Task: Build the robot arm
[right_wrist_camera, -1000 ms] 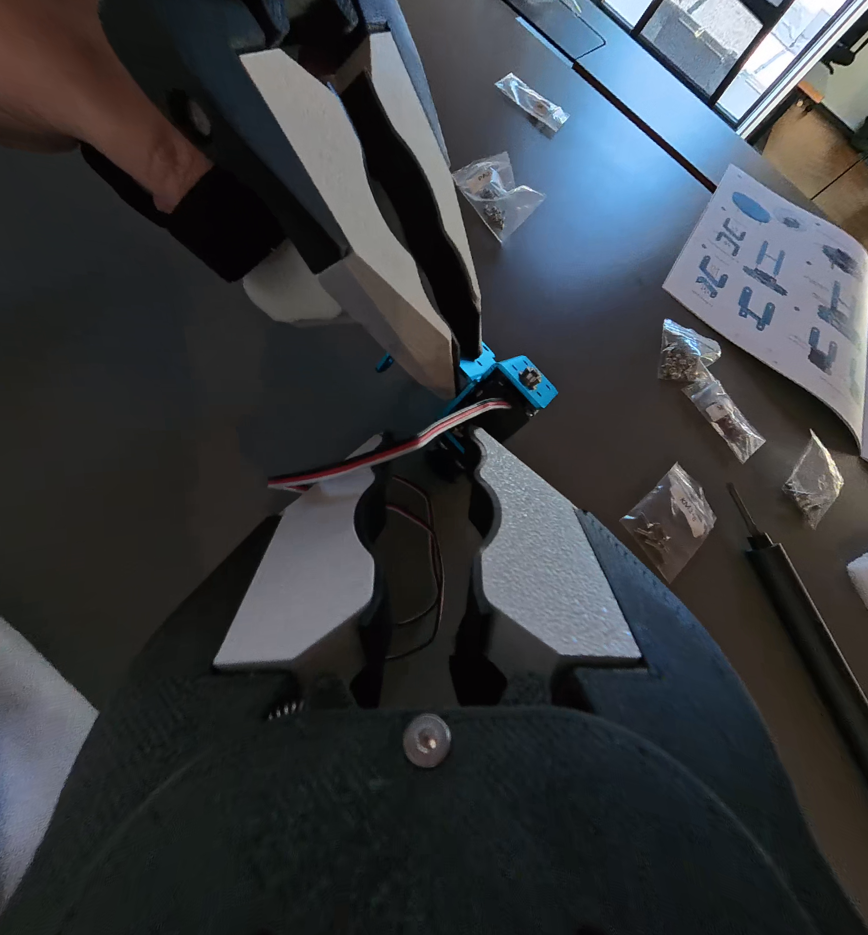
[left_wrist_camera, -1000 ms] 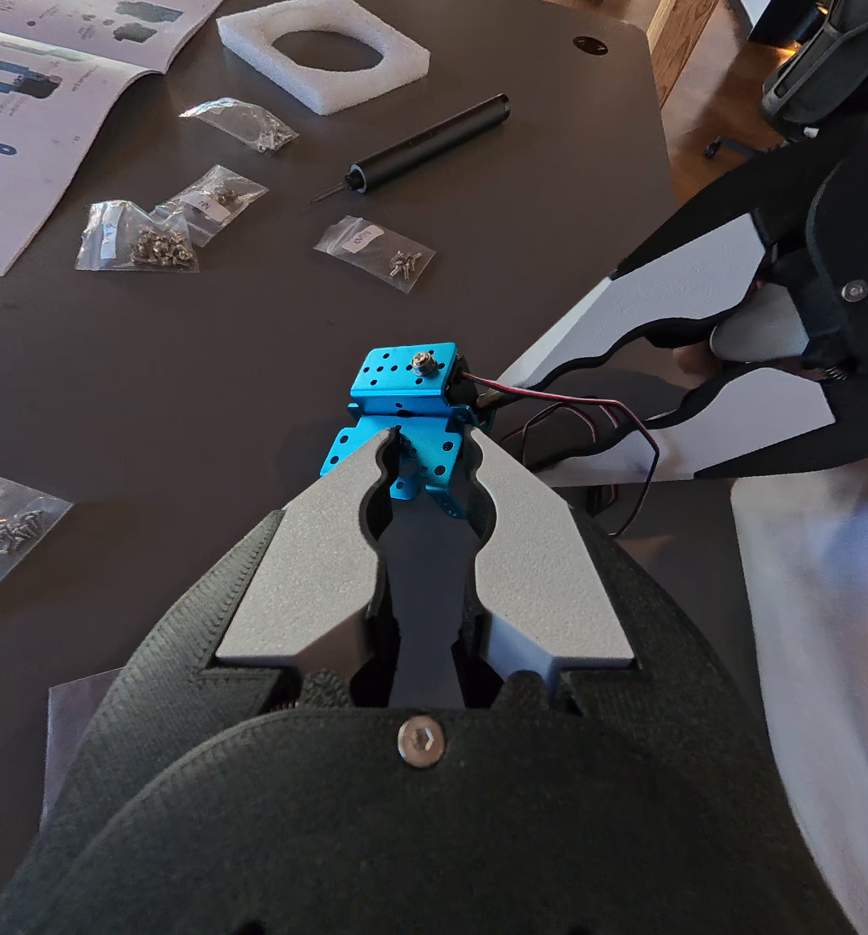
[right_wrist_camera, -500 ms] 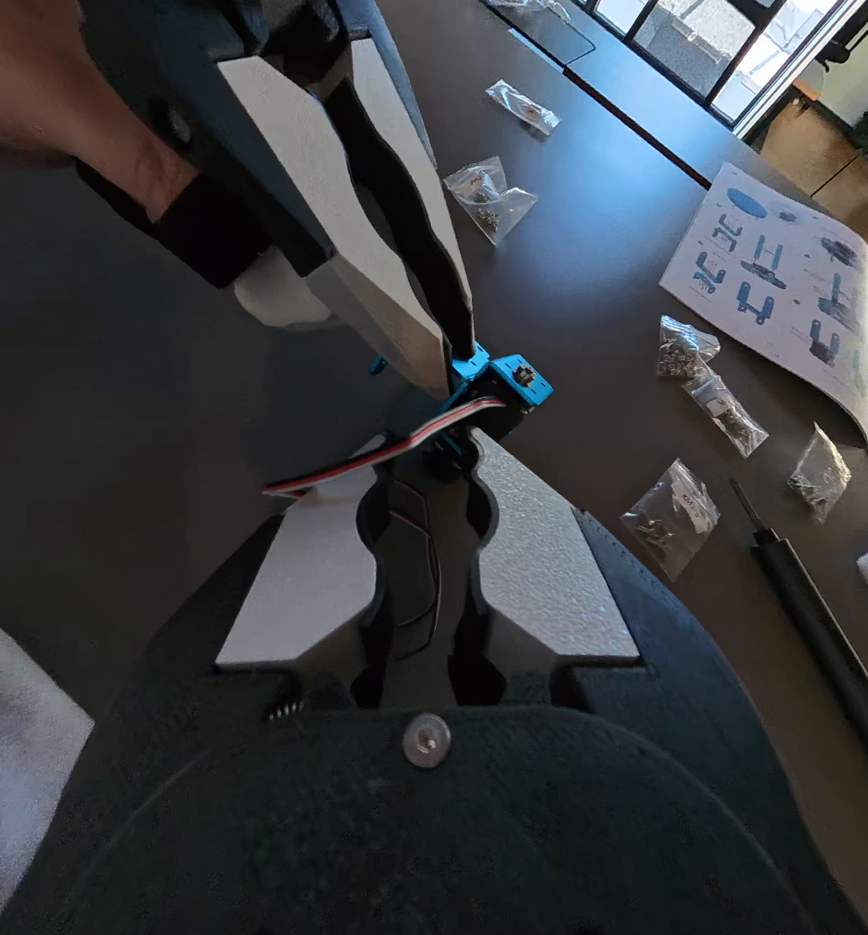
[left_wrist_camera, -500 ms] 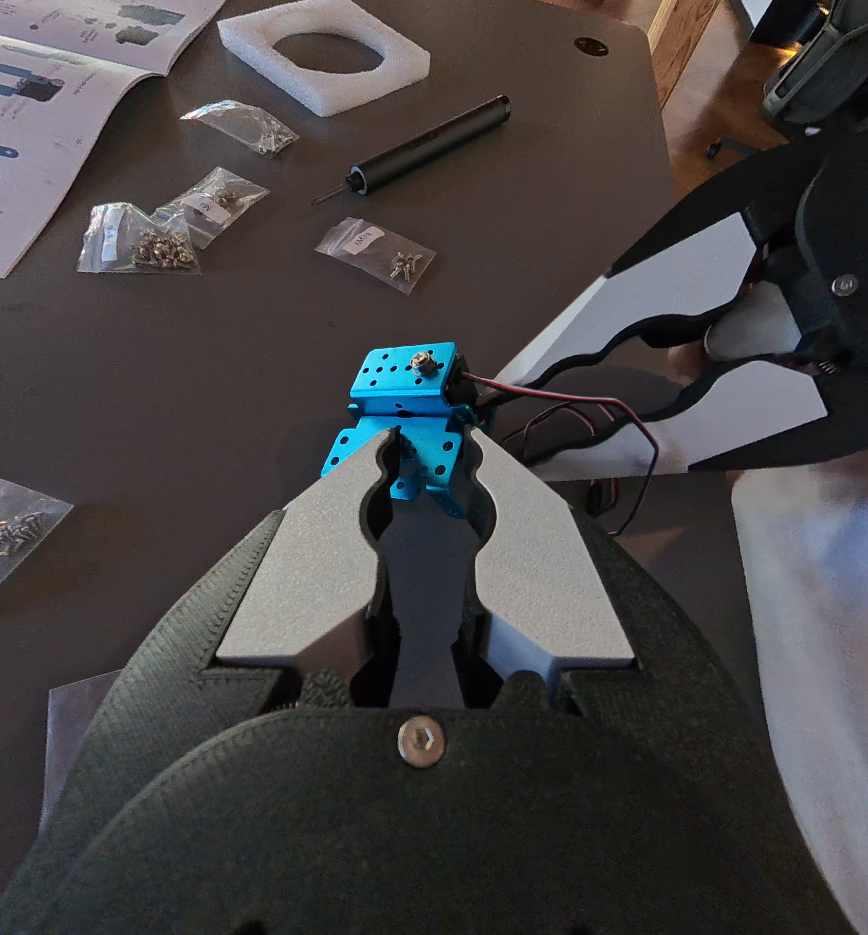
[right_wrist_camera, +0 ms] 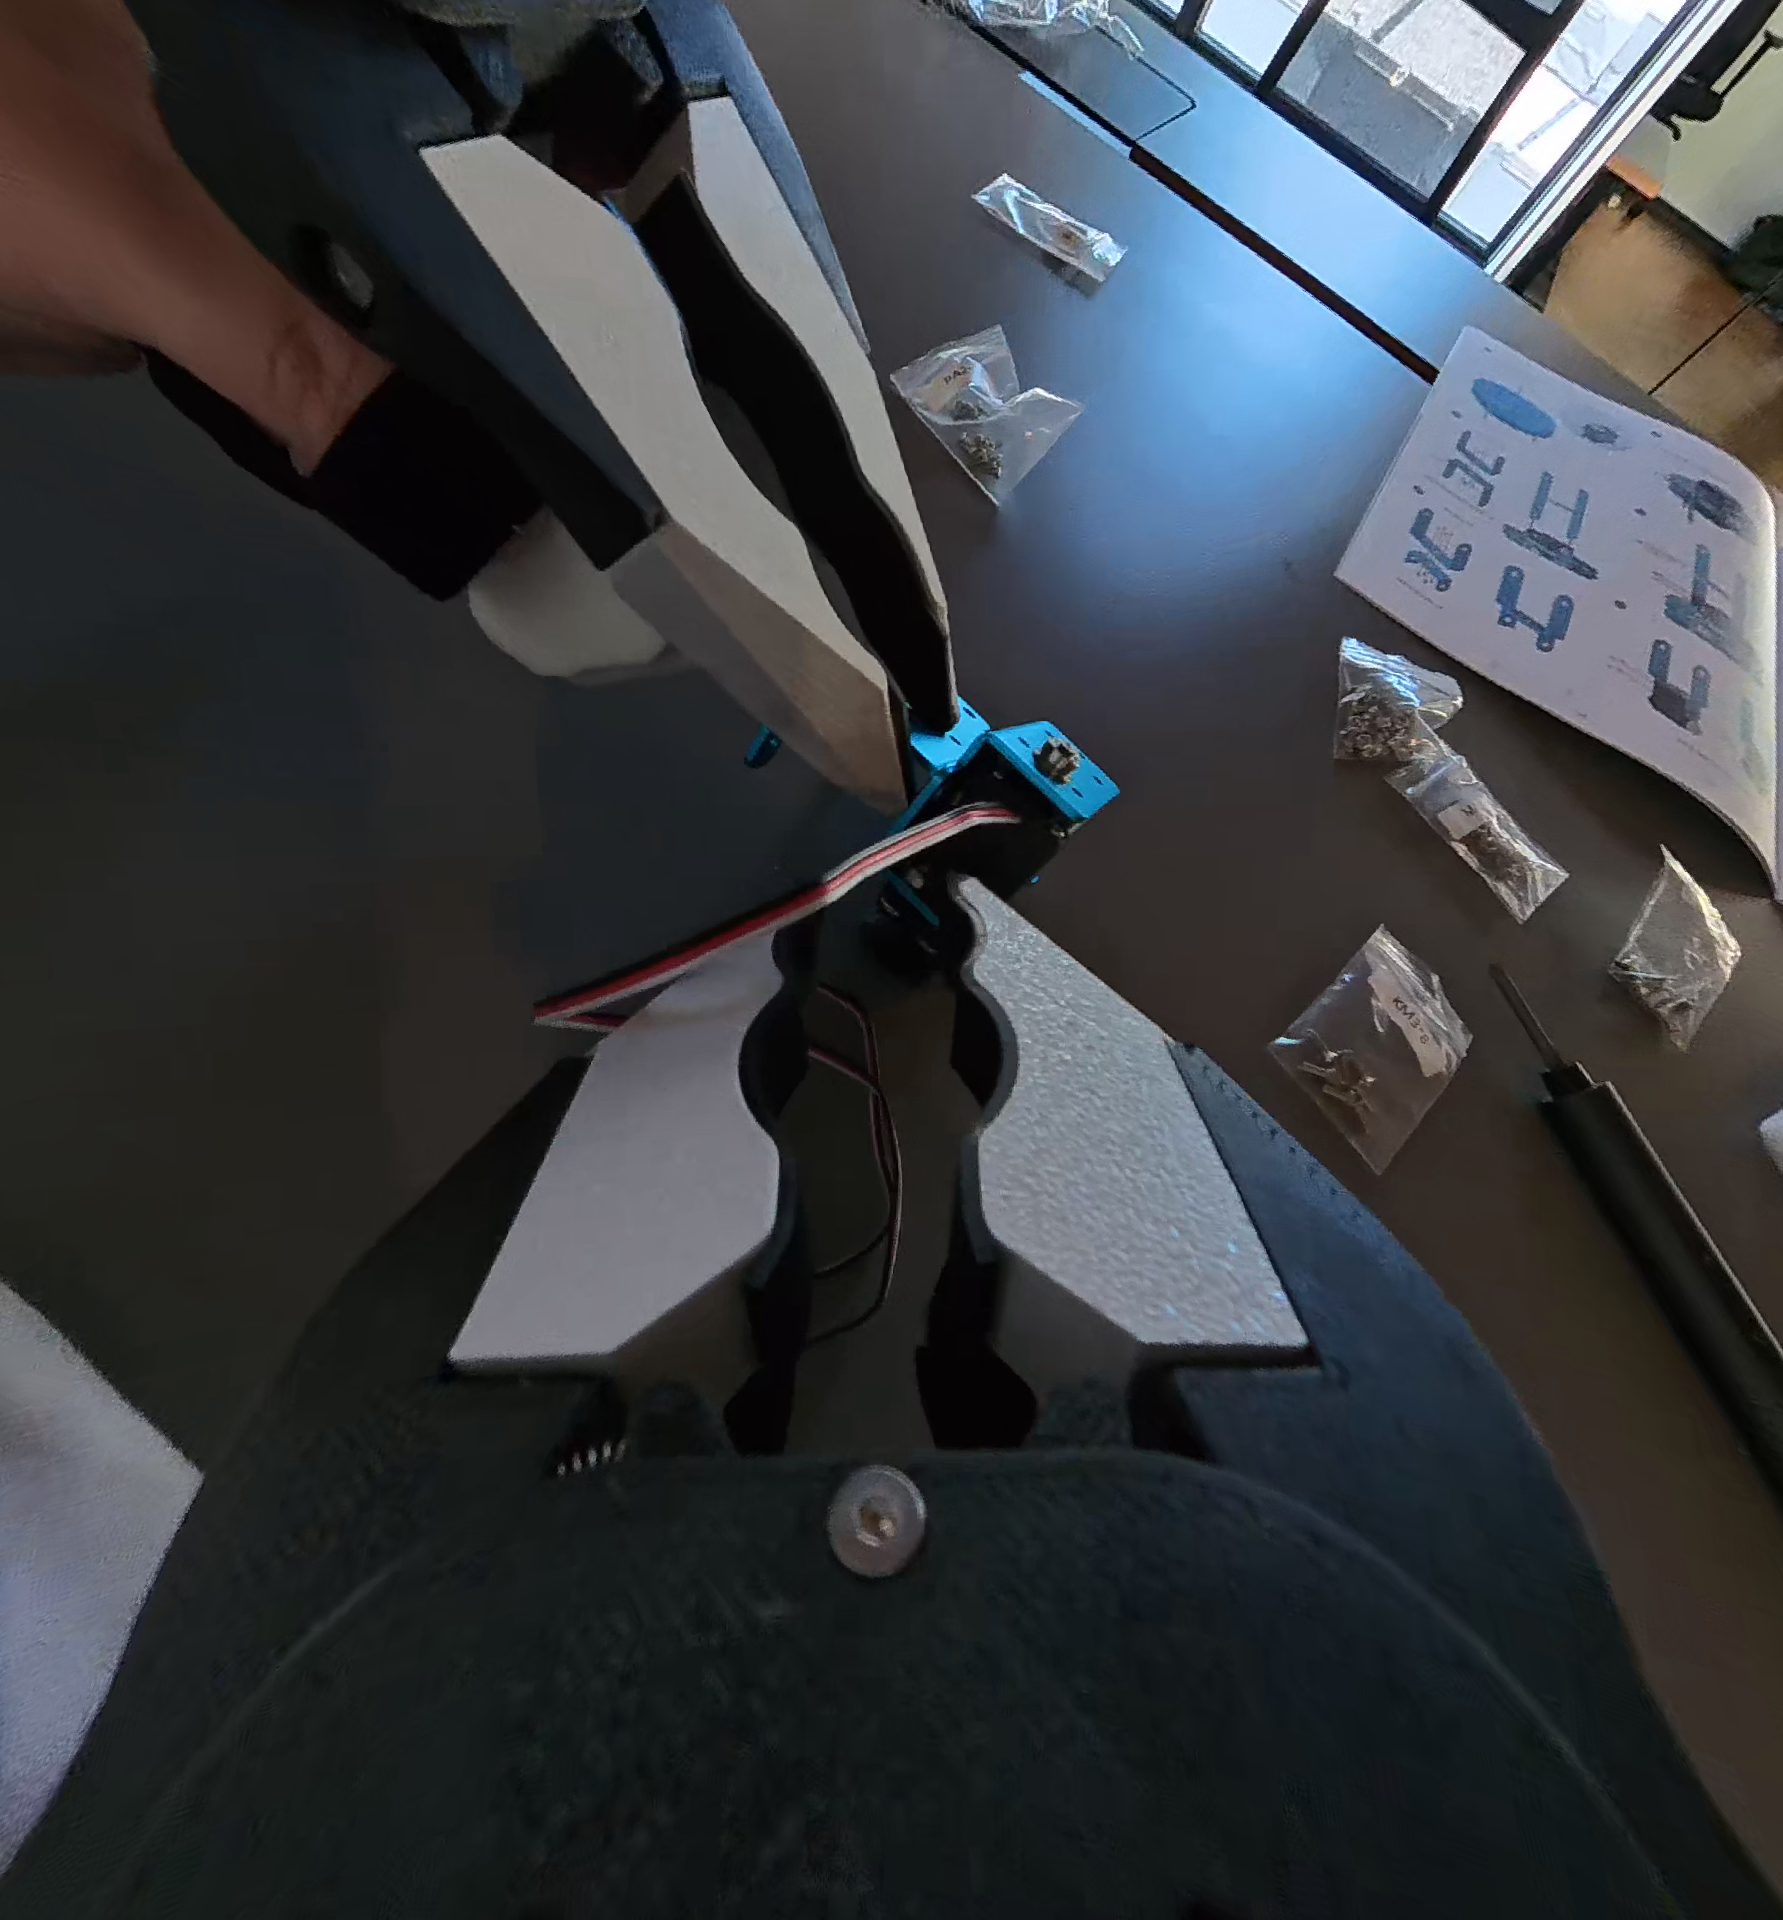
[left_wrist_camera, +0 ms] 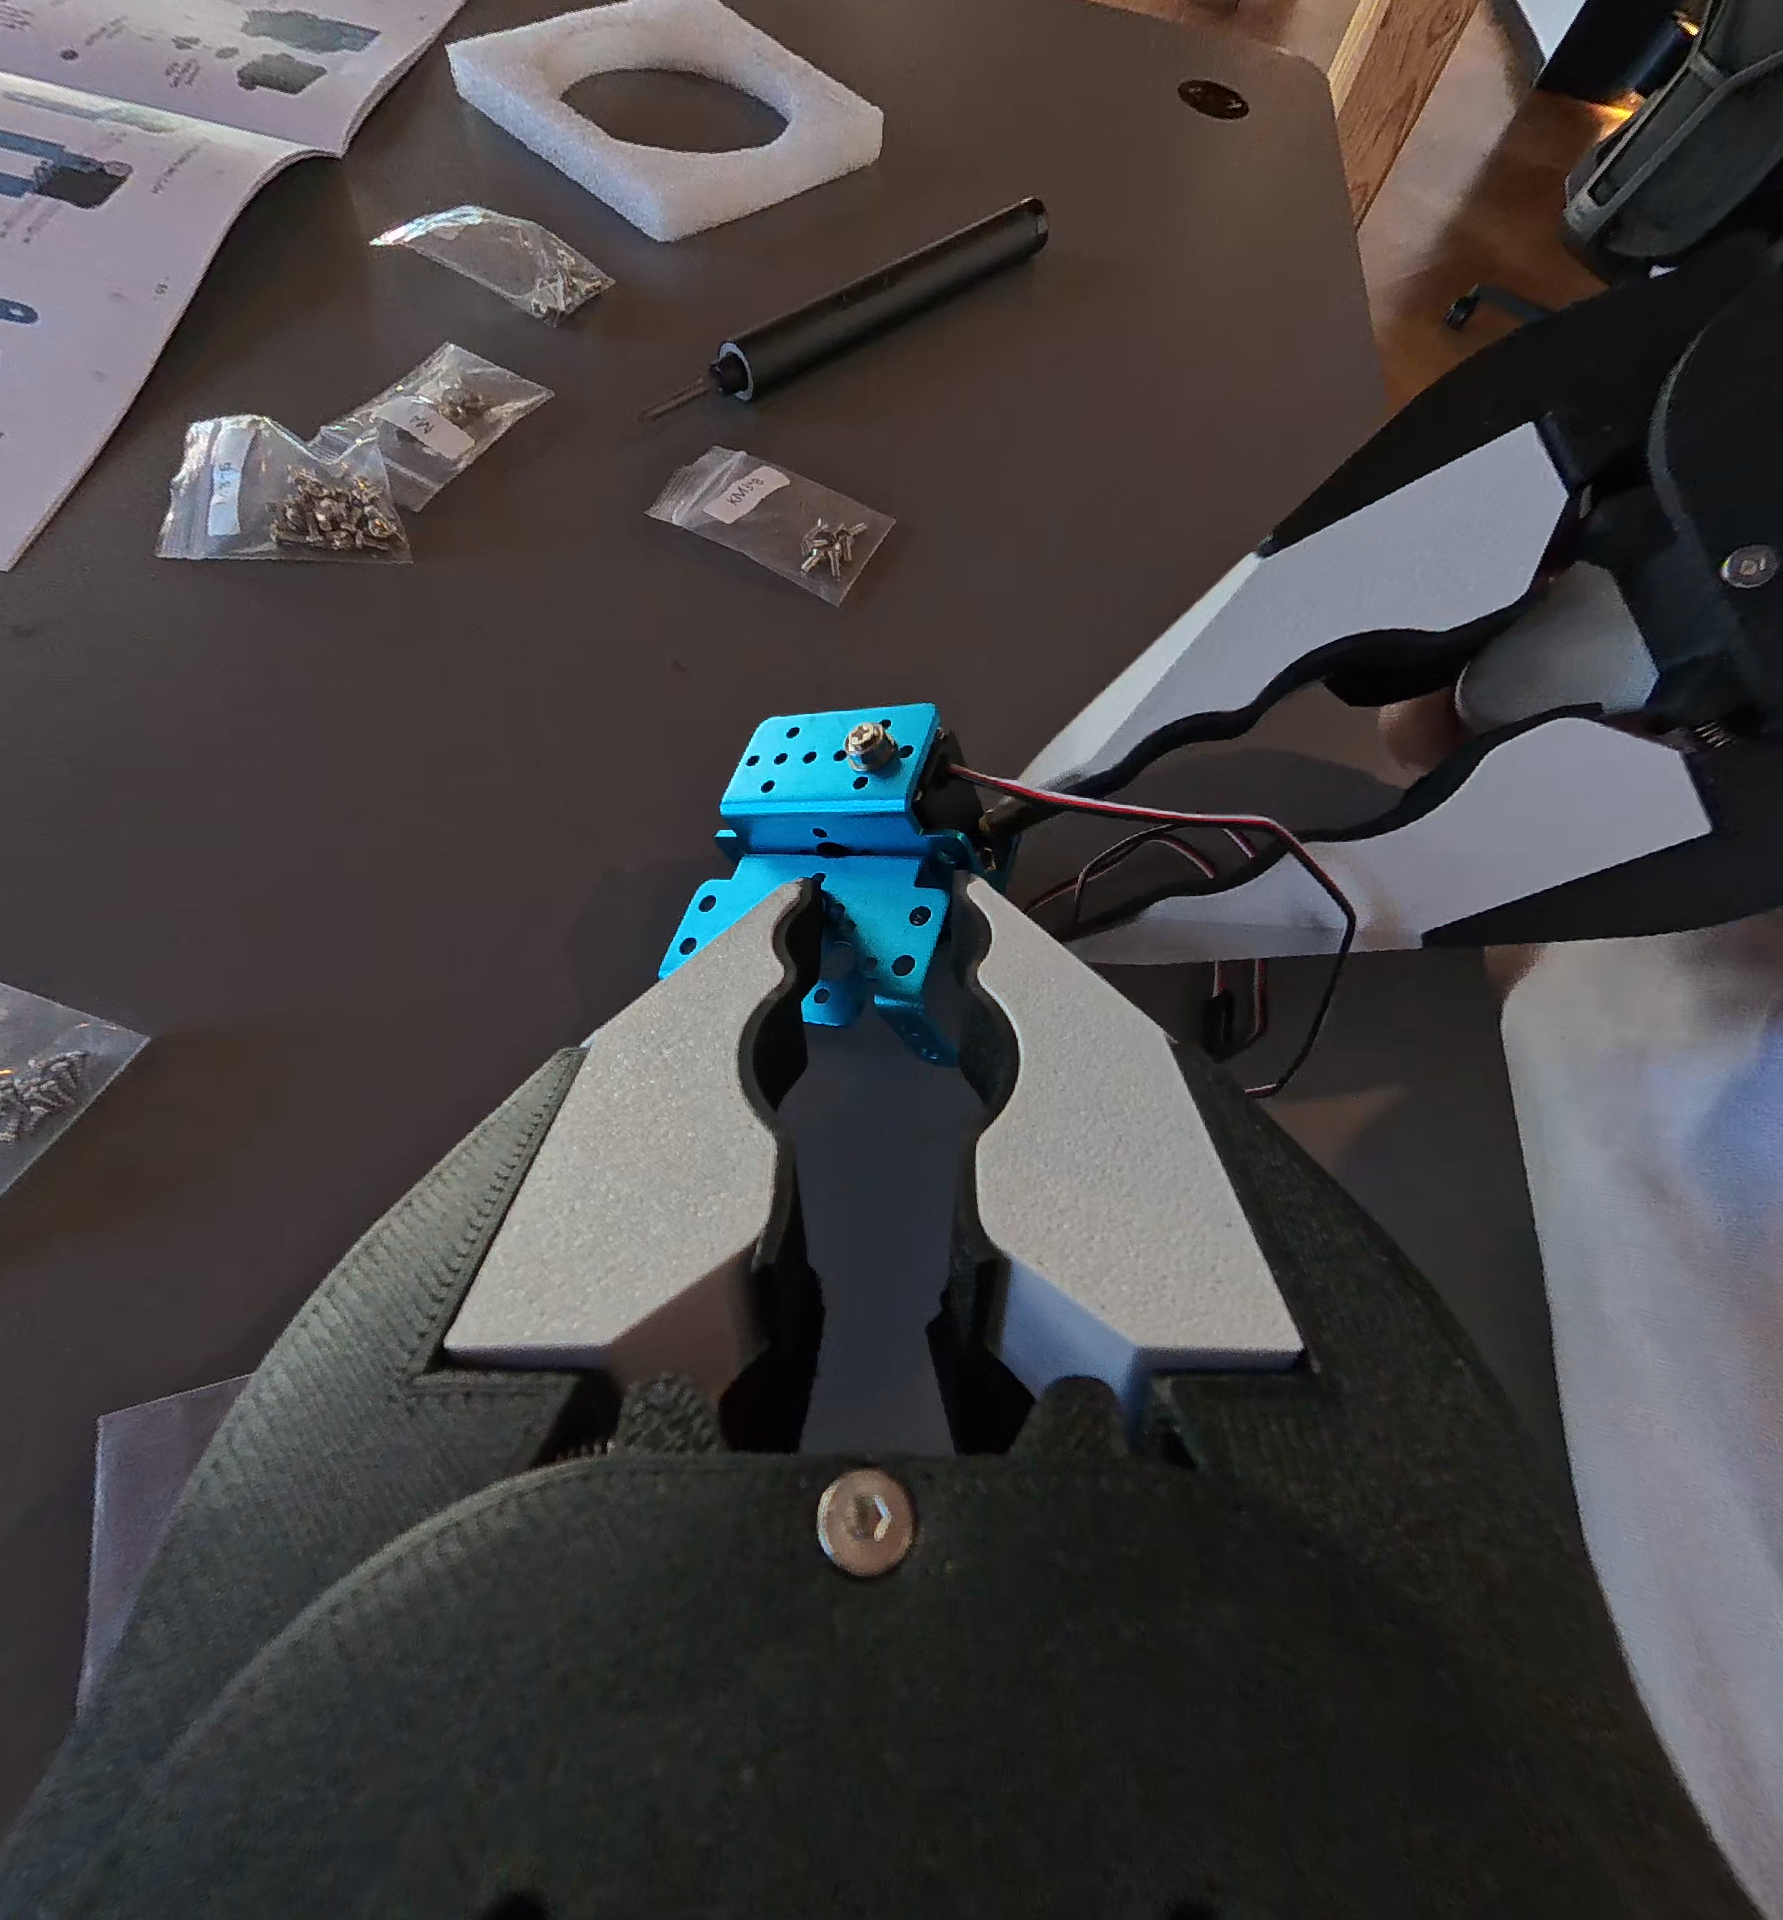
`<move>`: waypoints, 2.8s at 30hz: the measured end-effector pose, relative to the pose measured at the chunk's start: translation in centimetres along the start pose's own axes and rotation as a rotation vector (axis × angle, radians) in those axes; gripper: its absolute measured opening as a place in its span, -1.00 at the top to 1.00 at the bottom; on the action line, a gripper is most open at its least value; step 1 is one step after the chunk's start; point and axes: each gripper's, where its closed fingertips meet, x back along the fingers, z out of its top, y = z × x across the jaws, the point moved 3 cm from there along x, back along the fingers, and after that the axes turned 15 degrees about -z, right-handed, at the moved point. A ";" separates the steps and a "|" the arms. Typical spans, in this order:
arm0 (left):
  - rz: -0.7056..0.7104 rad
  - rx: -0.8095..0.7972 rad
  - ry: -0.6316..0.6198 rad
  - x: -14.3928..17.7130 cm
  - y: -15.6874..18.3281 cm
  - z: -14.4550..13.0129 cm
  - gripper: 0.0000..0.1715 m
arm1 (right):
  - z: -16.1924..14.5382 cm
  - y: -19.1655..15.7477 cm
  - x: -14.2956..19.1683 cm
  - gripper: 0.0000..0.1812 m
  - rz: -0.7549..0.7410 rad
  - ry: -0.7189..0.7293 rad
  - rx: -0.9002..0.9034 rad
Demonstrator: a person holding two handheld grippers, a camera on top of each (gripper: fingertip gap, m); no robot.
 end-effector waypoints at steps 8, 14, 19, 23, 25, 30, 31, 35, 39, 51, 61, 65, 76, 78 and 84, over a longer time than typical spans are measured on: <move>0.001 0.004 0.003 0.0 0.0 0.0 0.71 | 0.4 -1.0 0.5 0.89 0.048 0.025 0.009; 0.000 0.007 0.004 0.0 0.0 0.0 0.71 | 0.0 0.1 0.0 0.74 0.002 0.010 0.005; -0.002 0.012 0.006 0.1 -0.1 0.0 0.72 | 0.1 -0.5 -0.1 0.71 -0.013 0.013 0.069; -0.001 0.012 0.006 0.1 -0.1 0.1 0.72 | 0.2 -0.5 0.0 0.71 0.012 0.008 0.025; 0.000 0.013 0.009 0.0 -0.1 0.1 0.71 | 0.2 -0.5 0.2 0.77 0.023 0.017 0.022; -0.001 0.015 0.012 0.0 -0.1 0.1 0.72 | 0.1 0.1 0.1 0.75 0.001 0.024 0.018; -0.002 0.016 0.013 0.0 -0.1 0.1 0.72 | 0.0 0.0 0.0 0.74 0.007 0.022 0.018; -0.001 0.018 0.014 0.0 -0.1 0.1 0.72 | 0.1 -0.4 0.0 0.72 -0.007 0.017 0.057; -0.004 0.021 0.015 0.1 -0.1 0.1 0.71 | 0.1 -0.5 0.1 0.72 -0.004 0.005 0.057; -0.002 0.020 0.017 0.0 -0.1 0.2 0.72 | 0.0 0.0 0.0 0.71 -0.024 0.012 0.036; -0.005 0.029 0.025 0.0 -0.2 0.3 0.72 | 0.1 0.3 0.1 0.72 -0.028 0.022 0.027; -0.004 0.032 0.027 0.0 -0.2 0.3 0.72 | 0.2 -0.5 0.2 0.74 0.005 0.023 0.020; 0.009 0.040 0.040 -0.1 -0.4 0.4 0.72 | -0.3 0.5 0.0 0.64 -0.032 0.009 -0.027; 0.017 0.034 0.033 -0.1 -0.4 0.4 0.72 | -0.3 0.2 0.1 0.62 -0.039 0.014 0.010; 0.050 0.007 0.020 -0.3 -0.5 0.4 0.72 | -0.3 1.1 -0.1 0.71 -0.059 -0.003 0.006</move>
